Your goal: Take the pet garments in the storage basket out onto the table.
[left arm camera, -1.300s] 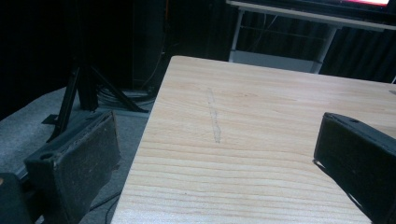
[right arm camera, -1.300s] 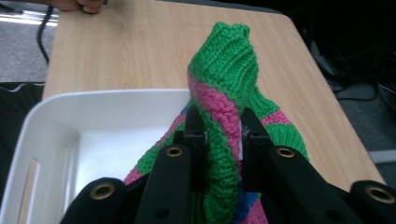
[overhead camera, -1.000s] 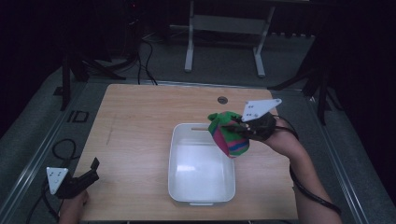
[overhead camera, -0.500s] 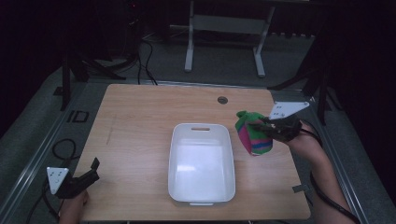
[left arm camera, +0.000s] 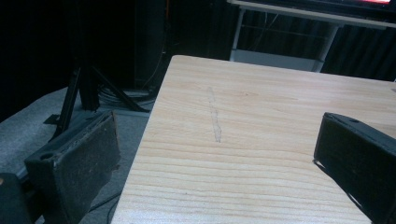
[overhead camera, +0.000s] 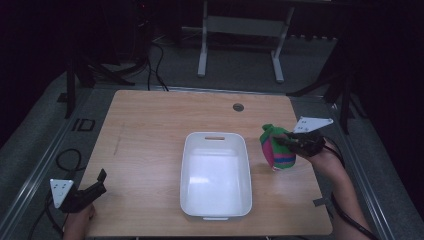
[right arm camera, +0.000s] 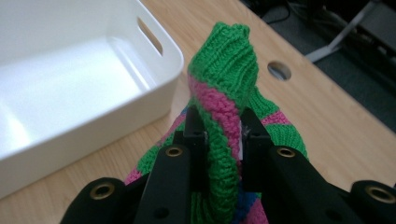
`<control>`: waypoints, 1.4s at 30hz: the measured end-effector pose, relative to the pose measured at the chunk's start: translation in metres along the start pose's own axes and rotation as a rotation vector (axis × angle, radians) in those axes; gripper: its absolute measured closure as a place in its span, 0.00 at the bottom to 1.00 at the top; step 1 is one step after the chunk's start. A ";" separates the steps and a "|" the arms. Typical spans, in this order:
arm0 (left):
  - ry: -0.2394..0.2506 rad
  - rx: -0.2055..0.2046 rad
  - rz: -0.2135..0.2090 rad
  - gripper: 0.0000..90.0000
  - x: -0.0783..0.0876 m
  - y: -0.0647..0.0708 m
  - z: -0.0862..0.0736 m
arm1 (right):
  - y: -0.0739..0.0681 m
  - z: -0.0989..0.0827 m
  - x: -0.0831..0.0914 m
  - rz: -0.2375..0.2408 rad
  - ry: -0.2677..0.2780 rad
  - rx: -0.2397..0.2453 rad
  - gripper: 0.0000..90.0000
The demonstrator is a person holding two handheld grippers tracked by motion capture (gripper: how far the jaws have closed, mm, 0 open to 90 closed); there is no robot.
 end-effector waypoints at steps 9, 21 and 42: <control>0.000 -0.002 0.001 0.01 0.000 0.000 0.000 | 0.001 -0.034 -0.027 -0.026 -0.049 -0.067 0.86; 0.000 0.000 -0.001 0.01 0.000 0.000 0.000 | -0.005 -0.055 -0.063 -0.008 -0.112 -0.104 0.85; 0.000 -0.004 -0.003 0.01 0.000 0.000 0.000 | -0.023 -0.074 -0.114 0.037 -0.184 -0.172 0.75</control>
Point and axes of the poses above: each handheld gripper's, and its own axes: x roughly backward along the jaws, z roughly out of its top, y roughly to its right, the point moved 3 cm from there along -x, roughly forward along the jaws, and after that the axes turned 13 degrees about x, right-handed, at the moved point
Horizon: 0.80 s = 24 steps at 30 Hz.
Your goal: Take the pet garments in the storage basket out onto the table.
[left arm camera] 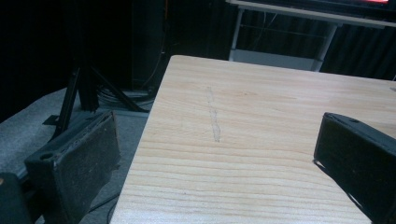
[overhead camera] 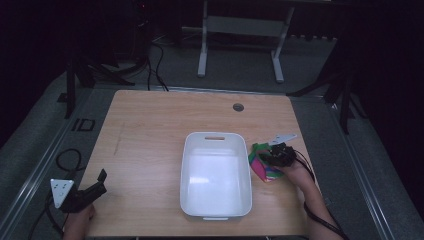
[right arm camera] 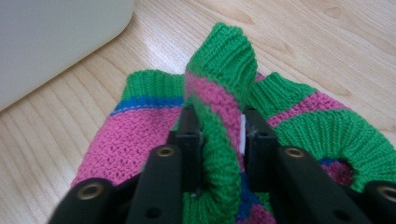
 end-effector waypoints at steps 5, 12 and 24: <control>0.000 0.001 -0.001 0.01 0.000 0.000 0.000 | -0.003 0.006 0.010 0.019 0.012 0.034 0.51; 0.001 0.001 -0.001 0.01 0.000 0.000 0.000 | 0.002 0.010 0.038 -0.029 0.089 -0.006 0.26; 0.002 0.001 0.001 0.01 0.000 0.000 0.000 | 0.007 -0.021 0.069 -0.109 0.209 -0.126 0.14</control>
Point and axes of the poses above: each handheld gripper's, and its own axes: x roughly backward along the jaws, z roughly out of its top, y roughly to its right, the point moved 3 cm from there along -x, roughly forward along the jaws, and after that the axes turned 13 degrees about x, right-handed, at the moved point
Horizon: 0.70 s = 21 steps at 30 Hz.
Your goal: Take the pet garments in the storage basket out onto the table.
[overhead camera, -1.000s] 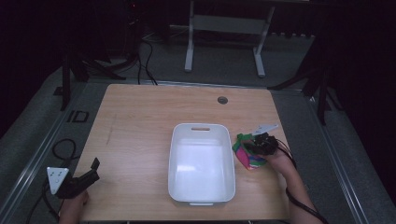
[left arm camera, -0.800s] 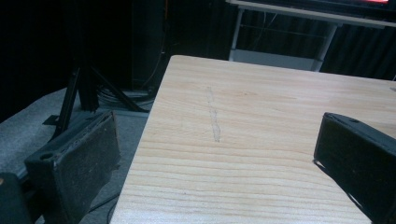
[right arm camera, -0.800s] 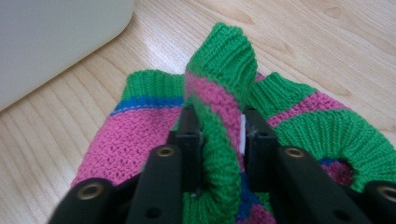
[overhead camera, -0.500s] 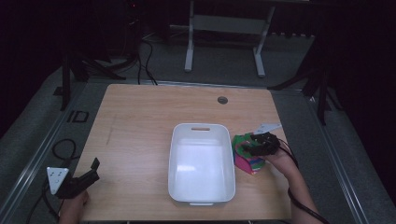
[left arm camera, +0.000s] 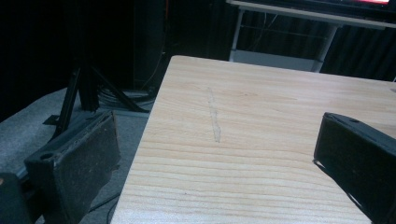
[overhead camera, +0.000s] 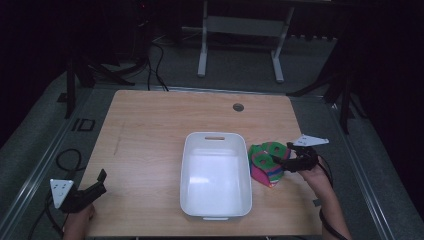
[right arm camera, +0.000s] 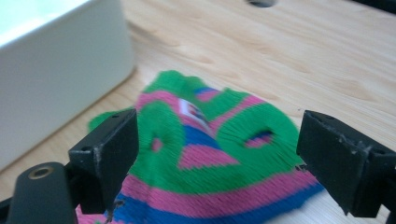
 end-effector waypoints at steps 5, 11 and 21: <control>0.000 -0.002 0.001 0.01 0.000 0.000 0.000 | 0.007 -0.018 0.014 -0.110 0.046 -0.071 0.14; -0.001 -0.002 0.001 0.01 0.000 0.000 0.000 | 0.008 -0.041 0.026 -0.185 0.042 -0.127 0.14; 0.000 -0.002 0.002 0.01 0.000 0.000 0.000 | 0.001 -0.071 0.043 -0.284 0.027 -0.188 0.15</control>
Point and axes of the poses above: each handheld gripper's, and its own axes: x roughly backward along the jaws, z roughly out of its top, y roughly to its right, the point moved 3 cm from there along -x, roughly forward along the jaws, and after that the axes turned 13 degrees about x, right-handed, at the moved point
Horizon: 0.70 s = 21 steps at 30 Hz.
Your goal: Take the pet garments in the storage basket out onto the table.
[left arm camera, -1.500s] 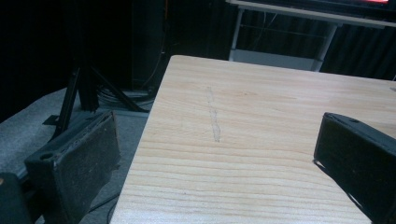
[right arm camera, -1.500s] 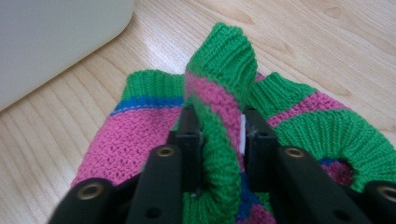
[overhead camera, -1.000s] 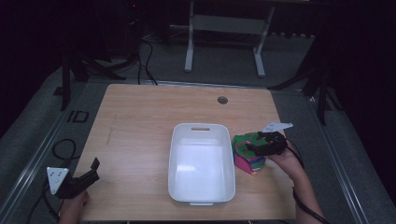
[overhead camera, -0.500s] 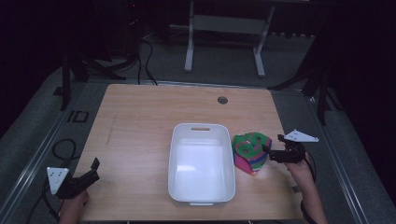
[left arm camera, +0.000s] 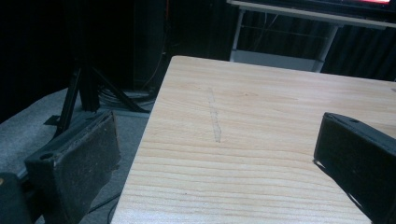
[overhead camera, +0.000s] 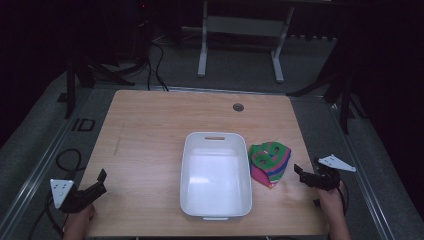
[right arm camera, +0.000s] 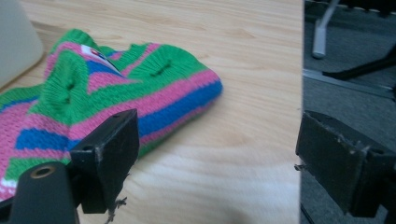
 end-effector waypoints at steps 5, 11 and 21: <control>0.001 -0.001 0.000 0.01 0.000 0.000 0.000 | 0.002 -0.016 0.009 -0.084 0.015 -0.058 0.15; 0.001 -0.001 0.000 0.01 0.000 0.000 0.000 | -0.002 -0.029 0.016 -0.153 0.017 -0.086 0.15; 0.000 0.001 0.000 0.01 0.000 0.000 0.000 | -0.015 -0.039 0.028 -0.230 0.062 -0.061 0.15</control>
Point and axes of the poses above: each handheld gripper's, and its own axes: x roughly backward along the jaws, z roughly out of its top, y roughly to its right, the point moved 3 cm from there along -x, roughly forward along the jaws, and after that the axes turned 13 degrees about x, right-handed, at the moved point
